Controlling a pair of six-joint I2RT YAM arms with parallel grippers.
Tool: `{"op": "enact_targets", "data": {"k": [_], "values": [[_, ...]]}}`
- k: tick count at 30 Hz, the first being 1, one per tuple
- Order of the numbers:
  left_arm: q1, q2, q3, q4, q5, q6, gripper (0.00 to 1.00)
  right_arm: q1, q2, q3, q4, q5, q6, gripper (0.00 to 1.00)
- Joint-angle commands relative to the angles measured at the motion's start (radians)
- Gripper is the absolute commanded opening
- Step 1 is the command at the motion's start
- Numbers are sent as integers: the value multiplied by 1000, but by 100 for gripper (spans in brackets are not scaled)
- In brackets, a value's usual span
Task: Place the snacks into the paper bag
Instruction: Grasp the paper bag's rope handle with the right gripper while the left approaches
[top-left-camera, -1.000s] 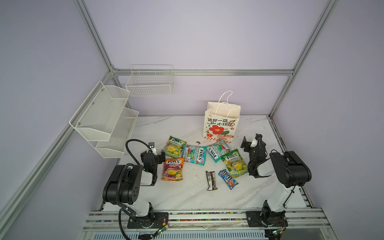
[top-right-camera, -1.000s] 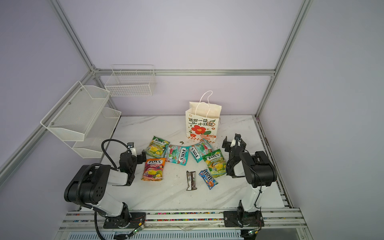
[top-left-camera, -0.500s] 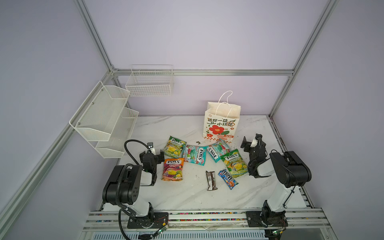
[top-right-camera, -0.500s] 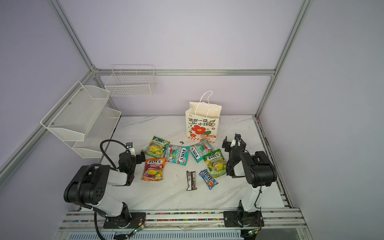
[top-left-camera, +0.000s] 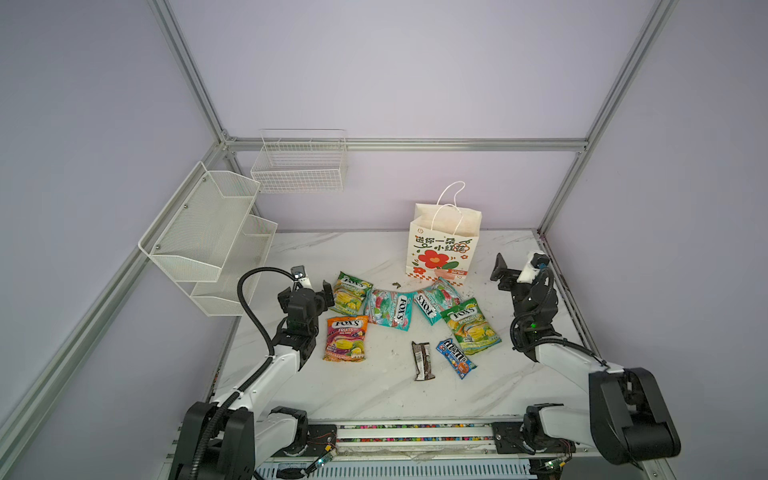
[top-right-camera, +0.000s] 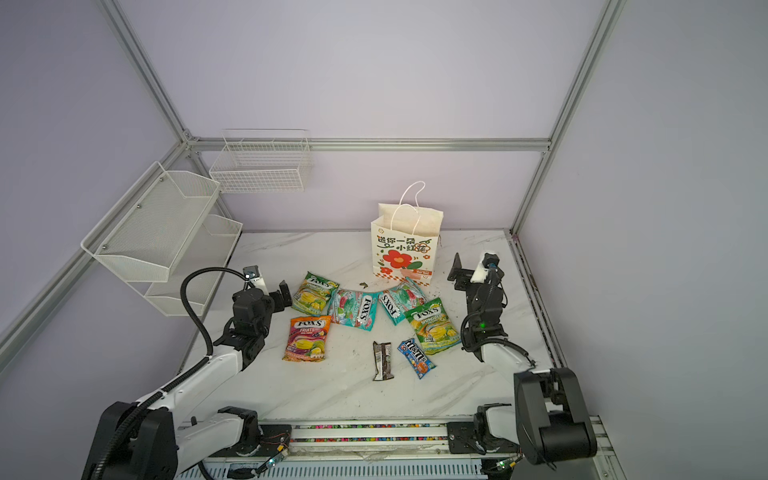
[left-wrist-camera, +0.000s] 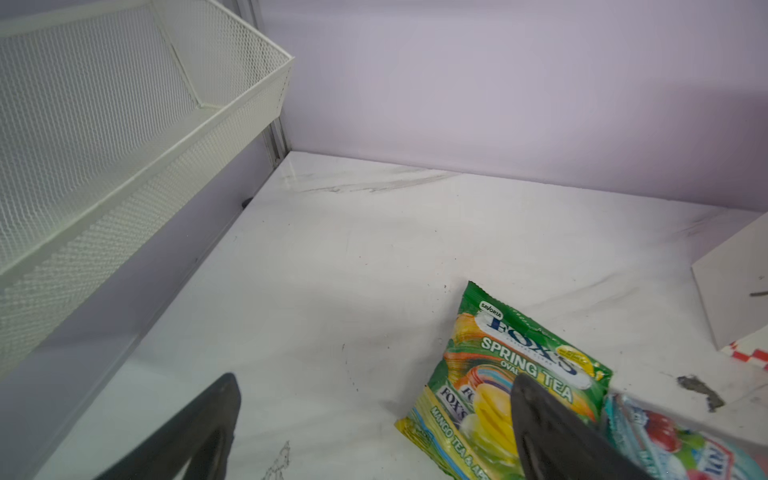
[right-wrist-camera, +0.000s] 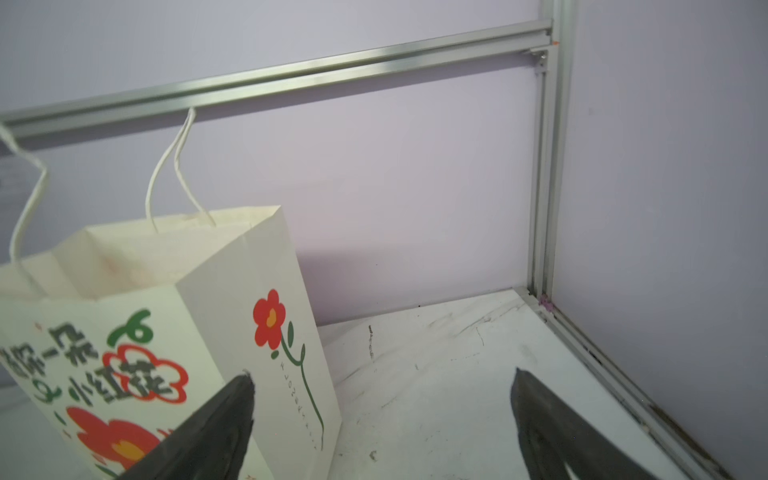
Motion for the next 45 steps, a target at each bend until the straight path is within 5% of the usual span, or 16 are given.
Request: {"op": "enact_targets", "data": {"k": [1, 5, 16, 20, 32, 45], "values": [[7, -34, 162, -302, 128, -195, 100, -5, -90, 44, -343, 67, 263, 97], [5, -87, 216, -395, 371, -196, 100, -4, -174, 126, -508, -39, 209, 97], [-8, -183, 235, -570, 675, -252, 100, -2, -165, 534, -945, -125, 134, 97], [2, -176, 236, -635, 792, -283, 100, 86, -130, 661, -1009, -89, 44, 97], [1, -348, 278, -835, 737, -240, 100, 122, 100, 951, -1149, -342, -89, 95], [1, -542, 334, -961, 642, -267, 100, 190, 349, 1185, -1259, -386, -168, 84]]}}
